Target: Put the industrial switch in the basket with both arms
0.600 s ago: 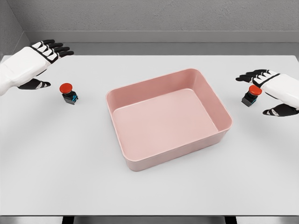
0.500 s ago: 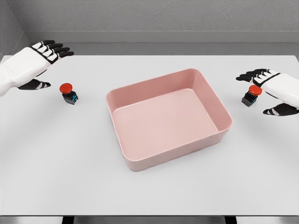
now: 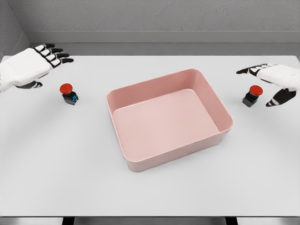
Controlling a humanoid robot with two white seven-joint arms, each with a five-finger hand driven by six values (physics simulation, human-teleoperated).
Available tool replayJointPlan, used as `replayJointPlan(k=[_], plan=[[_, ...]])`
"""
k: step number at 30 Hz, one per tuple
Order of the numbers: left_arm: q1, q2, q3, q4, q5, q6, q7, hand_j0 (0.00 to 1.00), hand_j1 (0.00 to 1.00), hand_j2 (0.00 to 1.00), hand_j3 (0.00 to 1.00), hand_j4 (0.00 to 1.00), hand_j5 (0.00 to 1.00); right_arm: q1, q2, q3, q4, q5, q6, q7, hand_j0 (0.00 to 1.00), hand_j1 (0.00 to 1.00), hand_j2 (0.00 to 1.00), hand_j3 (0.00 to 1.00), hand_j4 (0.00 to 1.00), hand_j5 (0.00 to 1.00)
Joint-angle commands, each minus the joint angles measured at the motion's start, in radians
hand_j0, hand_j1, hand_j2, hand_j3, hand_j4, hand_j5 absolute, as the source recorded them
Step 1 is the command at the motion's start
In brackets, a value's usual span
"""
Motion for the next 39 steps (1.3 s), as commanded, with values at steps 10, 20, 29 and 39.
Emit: replayJointPlan(k=[10, 20, 29, 39], plan=[[-0.086, -0.028, -0.218, 0.093, -0.102, 0.001, -0.006, 1.00, 1.00, 1.00, 1.00, 1.00, 1.00, -0.130, 0.078, 0.137, 0.168, -0.001, 0.092, 0.028, 1.00, 1.00, 1.00, 1.00, 1.00, 1.00], [-0.146, -0.048, -0.317, 0.139, -0.123, 0.001, -0.006, 1.00, 1.00, 1.00, 1.00, 1.00, 1.00, -0.166, 0.115, 0.190, 0.276, 0.001, 0.089, 0.028, 1.00, 1.00, 1.00, 1.00, 1.00, 1.00], [-0.224, -0.066, -0.411, 0.228, -0.122, 0.001, -0.006, 1.00, 1.00, 1.00, 1.00, 1.00, 1.00, -0.212, 0.144, 0.224, 0.326, 0.001, 0.085, 0.028, 1.00, 1.00, 1.00, 1.00, 1.00, 1.00], [-0.238, -0.059, -0.411, 0.229, -0.122, 0.001, -0.024, 0.94, 0.94, 0.94, 0.94, 0.94, 0.94, -0.219, 0.149, 0.245, 0.371, 0.001, 0.082, 0.028, 1.00, 1.00, 1.00, 1.00, 1.00, 1.00]])
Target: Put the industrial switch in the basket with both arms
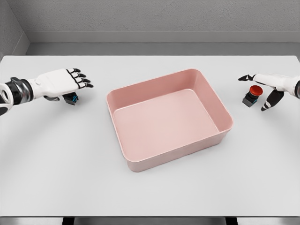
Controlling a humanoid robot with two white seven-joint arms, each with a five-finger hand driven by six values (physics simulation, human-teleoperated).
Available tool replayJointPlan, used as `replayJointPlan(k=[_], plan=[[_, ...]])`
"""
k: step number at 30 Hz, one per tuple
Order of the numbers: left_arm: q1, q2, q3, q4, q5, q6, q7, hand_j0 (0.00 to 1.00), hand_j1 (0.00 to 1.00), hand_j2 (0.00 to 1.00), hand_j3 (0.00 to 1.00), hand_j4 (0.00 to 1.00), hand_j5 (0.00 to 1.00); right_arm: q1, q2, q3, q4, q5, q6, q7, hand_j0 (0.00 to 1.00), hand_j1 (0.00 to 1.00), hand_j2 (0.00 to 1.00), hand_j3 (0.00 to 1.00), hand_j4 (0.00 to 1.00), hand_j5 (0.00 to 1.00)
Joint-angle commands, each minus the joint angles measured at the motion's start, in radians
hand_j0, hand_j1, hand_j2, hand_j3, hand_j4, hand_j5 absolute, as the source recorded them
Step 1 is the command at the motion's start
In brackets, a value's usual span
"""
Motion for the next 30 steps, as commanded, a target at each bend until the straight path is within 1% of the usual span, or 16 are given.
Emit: replayJointPlan(k=[1, 4, 6, 8, 9, 10, 11, 12, 14, 16, 19, 20, 25, 27, 28, 30], plan=[[0.000, 0.004, -0.001, 0.001, 0.005, 0.001, -0.002, 0.91, 0.91, 0.91, 0.91, 0.91, 0.91, 0.000, -0.001, 0.002, 0.001, -0.001, -0.002, 0.000, 0.98, 0.98, 0.98, 0.98, 0.98, 0.98], [0.000, 0.009, 0.001, 0.001, 0.005, 0.001, -0.002, 0.79, 0.79, 0.79, 0.79, 0.79, 0.79, 0.000, -0.001, 0.004, 0.005, -0.001, -0.002, 0.000, 0.90, 0.90, 0.90, 0.90, 0.90, 0.90], [0.000, 0.010, 0.001, 0.001, -0.001, 0.001, -0.004, 0.71, 0.71, 0.71, 0.71, 0.71, 0.71, 0.000, -0.005, 0.002, 0.008, -0.001, -0.002, 0.000, 0.89, 0.89, 0.89, 0.89, 0.89, 0.89], [0.000, 0.010, 0.001, 0.001, -0.010, 0.001, -0.012, 0.57, 0.57, 0.57, 0.57, 0.57, 0.57, 0.000, -0.011, 0.002, 0.008, 0.001, -0.002, 0.000, 0.89, 0.89, 0.89, 0.89, 0.89, 0.89], [0.000, 0.010, 0.001, 0.001, -0.009, 0.001, -0.032, 0.52, 0.52, 0.52, 0.52, 0.52, 0.52, 0.002, -0.013, 0.002, 0.013, 0.001, -0.001, 0.000, 0.90, 0.90, 0.90, 0.90, 0.90, 0.90], [0.000, 0.010, 0.001, 0.001, -0.010, 0.001, -0.032, 0.49, 0.49, 0.49, 0.49, 0.49, 0.49, 0.000, -0.013, 0.000, 0.013, 0.001, -0.002, 0.000, 0.89, 0.89, 0.89, 0.89, 0.89, 0.89], [0.000, 0.010, 0.001, -0.001, -0.010, 0.001, -0.033, 0.45, 0.45, 0.45, 0.45, 0.45, 0.45, 0.000, -0.011, 0.000, 0.010, 0.001, -0.002, 0.000, 0.82, 0.82, 0.82, 0.82, 0.82, 0.82], [0.000, 0.010, 0.001, -0.001, -0.010, 0.001, -0.033, 0.44, 0.44, 0.44, 0.44, 0.44, 0.44, 0.000, -0.010, 0.002, 0.008, 0.001, -0.002, 0.000, 0.81, 0.81, 0.81, 0.81, 0.81, 0.81], [0.002, 0.010, 0.001, -0.001, 0.002, 0.001, -0.068, 0.37, 0.37, 0.37, 0.37, 0.37, 0.37, 0.002, -0.007, 0.008, 0.004, 0.001, -0.004, 0.000, 0.73, 0.73, 0.73, 0.73, 0.73, 0.73], [0.002, 0.012, 0.007, -0.002, 0.010, 0.001, -0.070, 0.30, 0.30, 0.30, 0.30, 0.30, 0.30, 0.002, -0.008, 0.010, 0.002, 0.001, -0.006, 0.000, 0.59, 0.59, 0.59, 0.59, 0.59, 0.59], [0.000, 0.016, 0.011, -0.002, 0.051, 0.001, -0.068, 0.30, 0.30, 0.30, 0.30, 0.30, 0.30, 0.002, -0.007, 0.011, 0.001, 0.001, -0.022, 0.000, 0.46, 0.46, 0.46, 0.46, 0.46, 0.46], [-0.002, 0.021, 0.013, -0.002, 0.060, 0.001, -0.068, 0.30, 0.30, 0.30, 0.30, 0.30, 0.30, 0.002, -0.008, 0.016, 0.002, 0.001, -0.022, 0.000, 0.46, 0.46, 0.46, 0.46, 0.46, 0.46], [-0.005, 0.033, 0.039, -0.002, 0.168, 0.001, -0.064, 0.30, 0.30, 0.30, 0.30, 0.30, 0.30, 0.002, -0.007, 0.019, 0.001, 0.001, -0.022, 0.000, 0.46, 0.46, 0.46, 0.46, 0.46, 0.46], [-0.002, 0.033, 0.082, -0.004, 0.198, 0.001, -0.064, 0.30, 0.30, 0.30, 0.30, 0.30, 0.30, 0.002, -0.008, 0.019, -0.009, 0.001, -0.022, 0.000, 0.46, 0.46, 0.46, 0.46, 0.46, 0.46], [0.000, 0.032, 0.097, -0.005, 0.223, 0.001, -0.064, 0.30, 0.30, 0.30, 0.30, 0.30, 0.30, 0.000, -0.010, 0.017, -0.015, 0.001, -0.022, 0.000, 0.46, 0.46, 0.46, 0.46, 0.46, 0.46], [0.009, 0.030, 0.154, -0.013, 0.278, 0.001, -0.064, 0.30, 0.30, 0.30, 0.30, 0.30, 0.30, -0.003, -0.011, 0.017, -0.016, 0.001, -0.022, 0.000, 0.46, 0.46, 0.46, 0.46, 0.46, 0.46]])
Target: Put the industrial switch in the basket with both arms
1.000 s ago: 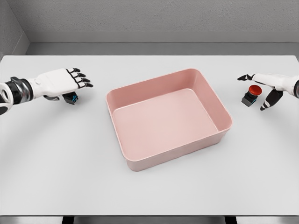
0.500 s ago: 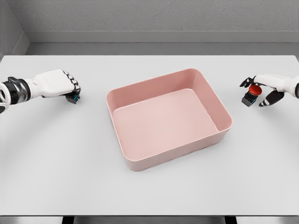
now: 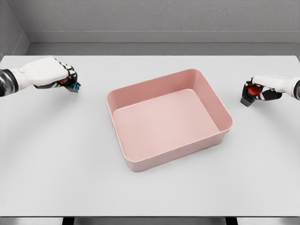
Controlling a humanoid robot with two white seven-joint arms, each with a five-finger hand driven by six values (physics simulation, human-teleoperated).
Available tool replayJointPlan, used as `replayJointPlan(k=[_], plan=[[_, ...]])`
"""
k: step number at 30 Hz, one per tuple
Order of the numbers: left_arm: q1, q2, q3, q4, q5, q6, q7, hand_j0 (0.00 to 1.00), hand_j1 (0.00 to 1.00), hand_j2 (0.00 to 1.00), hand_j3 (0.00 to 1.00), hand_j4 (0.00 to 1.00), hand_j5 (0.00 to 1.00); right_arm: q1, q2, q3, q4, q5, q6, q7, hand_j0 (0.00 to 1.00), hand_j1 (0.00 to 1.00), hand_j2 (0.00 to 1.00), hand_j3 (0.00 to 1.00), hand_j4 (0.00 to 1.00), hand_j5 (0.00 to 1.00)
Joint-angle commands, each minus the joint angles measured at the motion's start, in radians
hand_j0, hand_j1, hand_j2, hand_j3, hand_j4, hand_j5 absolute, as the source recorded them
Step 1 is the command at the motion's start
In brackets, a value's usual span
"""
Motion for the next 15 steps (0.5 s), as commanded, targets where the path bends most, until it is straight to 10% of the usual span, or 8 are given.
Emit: replayJointPlan(k=[1, 15], plan=[[0.000, -0.003, 0.064, -0.006, 0.090, 0.003, -0.001, 0.31, 0.31, 0.31, 0.31, 0.31, 0.31, -0.002, -0.004, -0.001, -0.006, -0.001, 0.000, 0.000, 0.46, 0.46, 0.46, 0.46, 0.46, 0.46], [0.069, -0.068, 0.051, -0.445, 0.200, 0.003, -0.001, 0.31, 0.31, 0.31, 0.31, 0.31, 0.31, -0.043, -0.065, -0.012, -0.129, -0.003, 0.009, 0.000, 0.46, 0.46, 0.46, 0.46, 0.46, 0.46]])
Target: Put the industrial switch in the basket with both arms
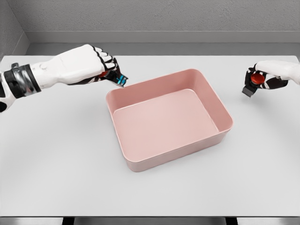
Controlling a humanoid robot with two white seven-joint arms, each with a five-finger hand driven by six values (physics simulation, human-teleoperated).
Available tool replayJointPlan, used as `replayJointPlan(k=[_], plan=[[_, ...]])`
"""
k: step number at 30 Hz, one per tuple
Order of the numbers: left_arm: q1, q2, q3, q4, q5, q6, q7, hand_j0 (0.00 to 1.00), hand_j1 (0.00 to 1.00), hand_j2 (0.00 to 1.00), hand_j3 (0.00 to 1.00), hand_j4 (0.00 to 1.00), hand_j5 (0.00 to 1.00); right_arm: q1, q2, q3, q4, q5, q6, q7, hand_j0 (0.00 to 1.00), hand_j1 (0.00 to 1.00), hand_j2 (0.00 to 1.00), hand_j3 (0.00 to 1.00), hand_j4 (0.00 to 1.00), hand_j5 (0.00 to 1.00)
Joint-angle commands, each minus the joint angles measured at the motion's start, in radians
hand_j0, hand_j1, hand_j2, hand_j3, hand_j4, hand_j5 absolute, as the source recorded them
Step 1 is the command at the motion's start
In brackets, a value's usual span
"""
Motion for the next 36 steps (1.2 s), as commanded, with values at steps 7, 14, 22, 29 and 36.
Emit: replayJointPlan(k=[7, 14, 22, 29, 36], plan=[[-0.014, -0.048, -0.091, -0.093, -0.010, 0.003, -0.004, 0.33, 0.33, 0.33, 0.33, 0.33, 0.33, -0.021, -0.018, -0.002, -0.094, -0.006, 0.001, -0.001, 0.45, 0.45, 0.45, 0.45, 0.45, 0.45], [-0.040, -0.035, -0.135, -0.097, -0.082, 0.003, -0.006, 0.61, 0.61, 0.61, 0.61, 0.61, 0.61, -0.040, -0.021, -0.023, -0.166, -0.007, -0.002, -0.001, 0.45, 0.45, 0.45, 0.45, 0.45, 0.45], [-0.055, -0.046, -0.176, -0.096, -0.079, 0.003, -0.004, 0.91, 0.91, 0.91, 0.91, 0.91, 0.91, -0.038, -0.011, -0.036, -0.287, -0.007, 0.000, -0.001, 0.45, 0.45, 0.45, 0.45, 0.45, 0.45], [-0.061, 0.066, -0.121, -0.083, 0.056, 0.003, -0.004, 1.00, 1.00, 1.00, 1.00, 1.00, 1.00, -0.040, -0.005, -0.037, -0.315, -0.012, -0.014, -0.001, 0.45, 0.45, 0.45, 0.45, 0.45, 0.45], [-0.003, 0.201, -0.046, 0.088, 0.185, 0.003, -0.004, 1.00, 1.00, 1.00, 1.00, 1.00, 1.00, -0.048, 0.097, -0.023, -0.315, -0.013, -0.028, -0.001, 0.46, 0.46, 0.46, 0.46, 0.46, 0.46]])
